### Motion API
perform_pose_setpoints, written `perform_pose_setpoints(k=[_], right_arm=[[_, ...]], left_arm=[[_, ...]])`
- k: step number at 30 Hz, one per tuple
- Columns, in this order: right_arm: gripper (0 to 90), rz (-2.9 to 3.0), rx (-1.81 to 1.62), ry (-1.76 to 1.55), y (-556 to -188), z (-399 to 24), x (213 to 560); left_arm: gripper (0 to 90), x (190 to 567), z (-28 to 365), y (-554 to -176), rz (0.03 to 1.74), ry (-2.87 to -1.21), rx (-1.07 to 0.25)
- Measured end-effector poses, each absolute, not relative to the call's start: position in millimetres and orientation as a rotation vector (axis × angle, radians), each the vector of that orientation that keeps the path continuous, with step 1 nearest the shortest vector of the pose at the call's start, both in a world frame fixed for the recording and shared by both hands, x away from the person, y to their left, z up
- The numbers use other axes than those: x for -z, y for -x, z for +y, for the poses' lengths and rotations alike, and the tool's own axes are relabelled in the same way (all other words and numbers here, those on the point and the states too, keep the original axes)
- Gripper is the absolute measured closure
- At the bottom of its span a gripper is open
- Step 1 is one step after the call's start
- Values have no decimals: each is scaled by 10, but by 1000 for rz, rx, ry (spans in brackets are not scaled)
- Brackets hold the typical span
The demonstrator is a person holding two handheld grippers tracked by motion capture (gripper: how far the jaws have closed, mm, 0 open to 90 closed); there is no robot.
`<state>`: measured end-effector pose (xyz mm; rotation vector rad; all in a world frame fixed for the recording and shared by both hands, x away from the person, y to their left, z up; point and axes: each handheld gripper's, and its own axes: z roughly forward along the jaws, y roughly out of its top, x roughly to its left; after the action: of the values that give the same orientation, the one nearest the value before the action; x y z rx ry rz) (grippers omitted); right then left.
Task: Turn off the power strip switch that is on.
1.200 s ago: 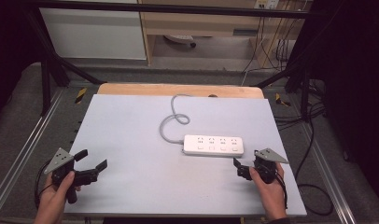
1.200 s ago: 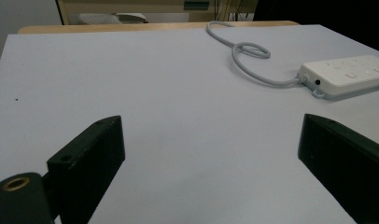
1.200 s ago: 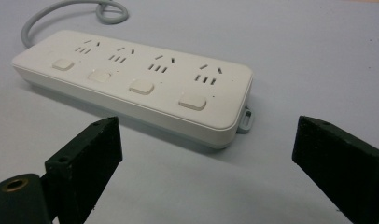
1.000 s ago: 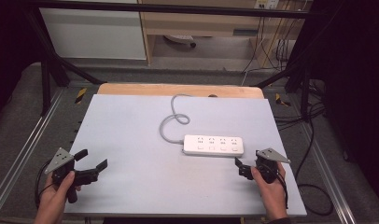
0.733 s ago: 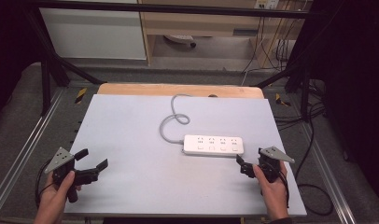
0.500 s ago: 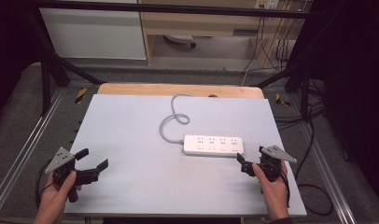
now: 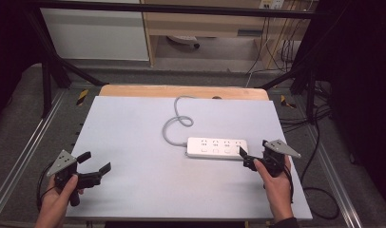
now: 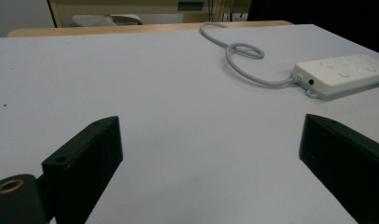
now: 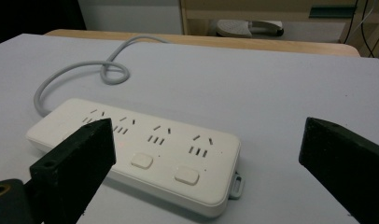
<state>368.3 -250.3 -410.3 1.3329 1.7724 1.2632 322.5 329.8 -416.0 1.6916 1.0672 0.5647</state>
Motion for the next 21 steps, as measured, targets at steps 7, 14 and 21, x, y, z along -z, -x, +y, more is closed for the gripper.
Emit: perform_pose_setpoints(k=[7, 14, 21], right_arm=[[43, 1753, -1301, -1319, -3796, -2440, 3962], [38, 1734, -1323, -1297, -3876, -2394, 3876], [39, 1718, -1331, -1302, -3914, -2385, 3886]], left_arm=[[61, 4164, 3295, -3227, 1070, -1696, -566], [55, 4166, 3299, -3230, 1073, -1695, -569], [55, 4170, 3297, -3232, 1071, -1699, -569]])
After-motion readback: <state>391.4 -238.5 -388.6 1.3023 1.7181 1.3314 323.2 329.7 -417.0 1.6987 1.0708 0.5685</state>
